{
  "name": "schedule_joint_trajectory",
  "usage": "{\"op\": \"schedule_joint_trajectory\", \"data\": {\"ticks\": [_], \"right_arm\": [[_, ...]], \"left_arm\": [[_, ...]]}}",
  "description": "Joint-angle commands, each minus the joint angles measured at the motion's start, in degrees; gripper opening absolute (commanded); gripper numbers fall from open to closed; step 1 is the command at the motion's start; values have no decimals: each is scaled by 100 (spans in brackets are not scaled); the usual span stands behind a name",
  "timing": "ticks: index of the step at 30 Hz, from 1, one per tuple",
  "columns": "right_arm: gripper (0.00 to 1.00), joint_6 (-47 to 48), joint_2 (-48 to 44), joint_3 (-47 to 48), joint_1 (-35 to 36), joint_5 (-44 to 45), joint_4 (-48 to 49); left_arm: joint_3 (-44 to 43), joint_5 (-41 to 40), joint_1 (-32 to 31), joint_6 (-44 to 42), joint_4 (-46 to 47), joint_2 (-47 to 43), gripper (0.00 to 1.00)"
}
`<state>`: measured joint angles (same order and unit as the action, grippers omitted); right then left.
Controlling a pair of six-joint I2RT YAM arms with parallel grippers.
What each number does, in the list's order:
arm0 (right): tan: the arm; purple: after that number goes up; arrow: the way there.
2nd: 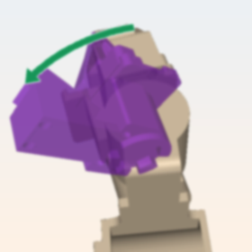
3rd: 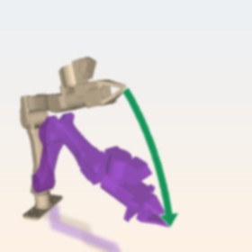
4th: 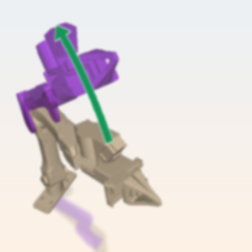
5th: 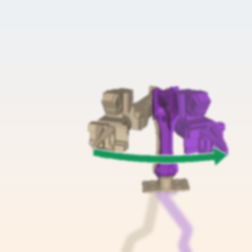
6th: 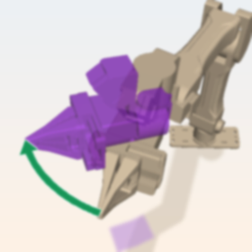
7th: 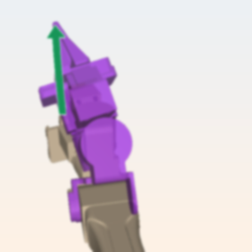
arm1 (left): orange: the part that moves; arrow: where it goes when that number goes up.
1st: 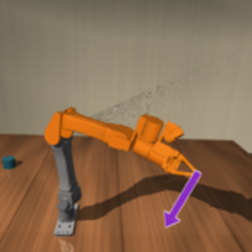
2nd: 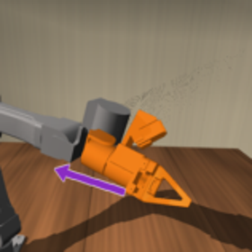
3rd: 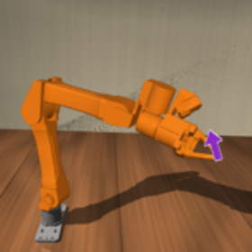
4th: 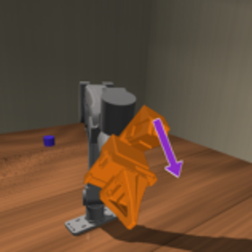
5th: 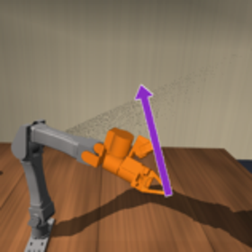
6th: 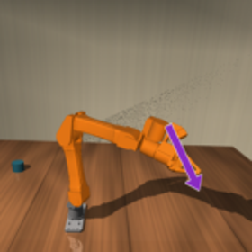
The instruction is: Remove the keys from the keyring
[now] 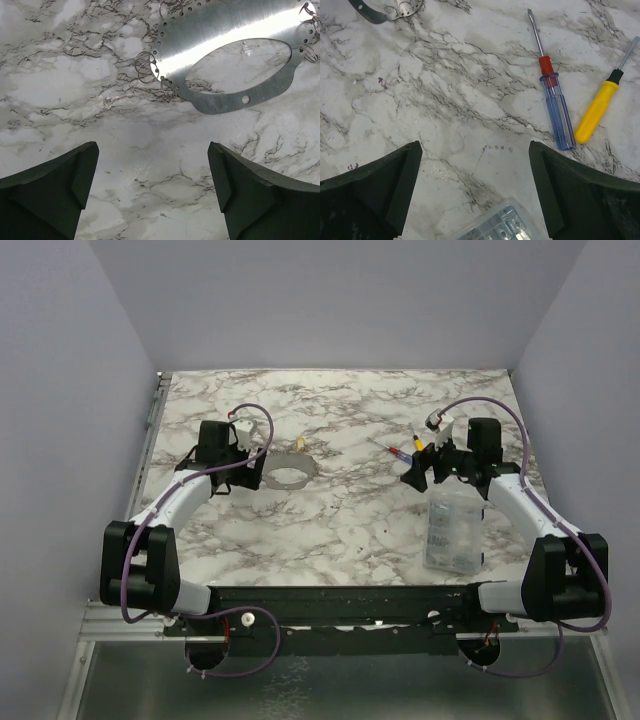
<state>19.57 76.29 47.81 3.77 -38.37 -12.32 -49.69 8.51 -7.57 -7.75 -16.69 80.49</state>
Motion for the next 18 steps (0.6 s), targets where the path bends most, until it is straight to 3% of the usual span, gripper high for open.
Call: {"op": "schedule_joint_trajectory", "data": {"ticks": [1,4,8,14,16,18], "right_arm": [[100,27,-30,9,-7,83,-10],[100,-10,-40,-24,-8,28,19],[100,-50,14,15,-3,-45,-2],[100,-95,0,-47,1,-192,84],[100,-101,28,-57,1,-243,89],[100,-104,59,-45,10,-266,89]], "left_arm": [[-69,30,-25,-213,141,-5,99],[-294,-69,-77,-333,135,228,99],[-659,-400,-79,160,46,693,99],[-338,390,-80,289,697,783,97],[-411,447,-80,262,785,989,90],[-569,369,-72,481,786,1298,76]]}}
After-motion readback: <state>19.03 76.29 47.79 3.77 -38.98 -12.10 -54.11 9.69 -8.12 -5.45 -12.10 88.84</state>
